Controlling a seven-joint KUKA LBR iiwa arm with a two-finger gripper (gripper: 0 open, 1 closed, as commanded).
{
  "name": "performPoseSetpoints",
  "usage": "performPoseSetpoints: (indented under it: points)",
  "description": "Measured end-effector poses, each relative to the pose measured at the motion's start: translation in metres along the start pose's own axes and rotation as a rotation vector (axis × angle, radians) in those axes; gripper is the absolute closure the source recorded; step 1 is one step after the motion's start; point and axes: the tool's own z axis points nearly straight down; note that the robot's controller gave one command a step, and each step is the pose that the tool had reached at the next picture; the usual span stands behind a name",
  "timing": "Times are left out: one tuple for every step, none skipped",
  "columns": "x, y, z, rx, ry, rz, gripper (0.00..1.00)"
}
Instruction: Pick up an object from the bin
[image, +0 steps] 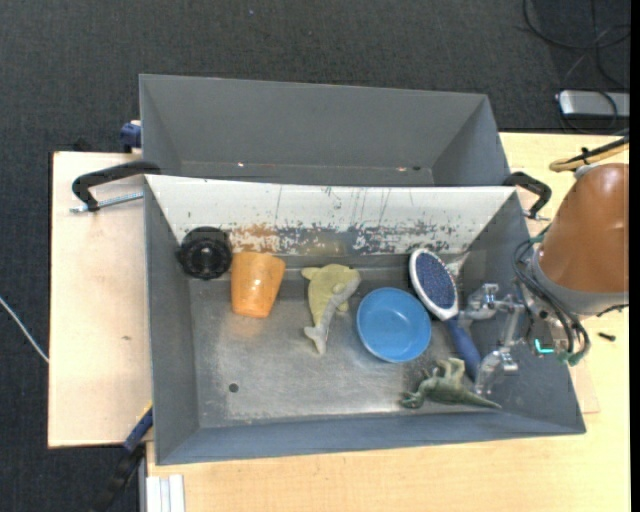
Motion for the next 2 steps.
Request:
performPoseSetpoints:
  points:
    - [-0.0335,0.0593,0.0770,0.001,-0.011,0.056,0.00]
    - [-0.0355,0.0572,0.0721,0.002,-0.021,0.058,1.00]
